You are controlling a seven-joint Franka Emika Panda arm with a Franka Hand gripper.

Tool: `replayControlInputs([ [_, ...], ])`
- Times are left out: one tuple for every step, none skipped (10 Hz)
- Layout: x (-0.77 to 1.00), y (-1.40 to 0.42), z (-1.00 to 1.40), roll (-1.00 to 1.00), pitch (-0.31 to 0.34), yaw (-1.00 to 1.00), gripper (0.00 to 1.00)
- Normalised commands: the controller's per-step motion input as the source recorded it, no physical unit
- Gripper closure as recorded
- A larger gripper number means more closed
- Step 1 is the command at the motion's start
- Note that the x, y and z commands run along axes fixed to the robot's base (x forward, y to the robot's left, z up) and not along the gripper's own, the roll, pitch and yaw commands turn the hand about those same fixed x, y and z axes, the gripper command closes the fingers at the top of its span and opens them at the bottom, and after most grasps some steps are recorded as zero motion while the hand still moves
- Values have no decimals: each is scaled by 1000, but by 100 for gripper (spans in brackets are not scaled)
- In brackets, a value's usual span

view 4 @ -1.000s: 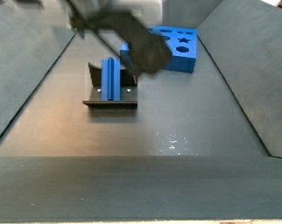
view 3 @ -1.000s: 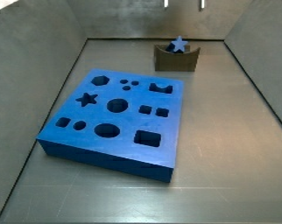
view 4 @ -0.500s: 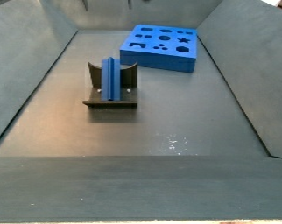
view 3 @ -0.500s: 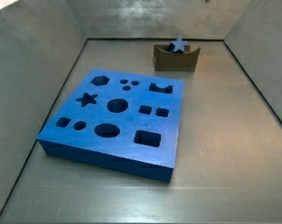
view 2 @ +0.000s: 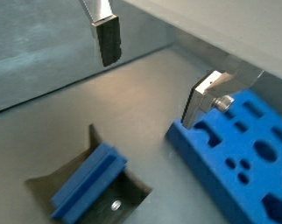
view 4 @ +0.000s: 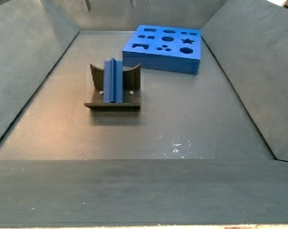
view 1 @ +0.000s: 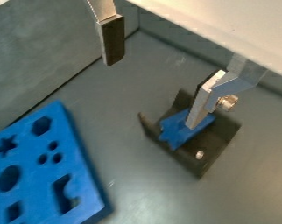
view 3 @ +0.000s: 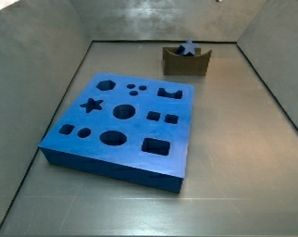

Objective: Pick up the star object. Move up. Place the star object on the fixture. Regrasp the star object. Move to above the board. Insert the star object.
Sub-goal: Regrasp the star object.

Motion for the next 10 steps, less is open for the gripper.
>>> replayControlInputs([
  [-37,-28,7,1000,19,26,0],
  [-30,-23,12,1000,13,27,0],
  [-25,-25,13,1000,10,28,0],
  [-25,-22,12,1000,8,30,0],
  [-25,-17,11,1000,10,31,0],
  [-15,-24,18,1000,16,33,0],
  [-5,-26,18,1000,18,34,0],
  [13,-23,-1,1000,25,38,0],
  [25,-24,-6,1000,32,41,0],
  [44,-31,-8,1000,46,46,0],
])
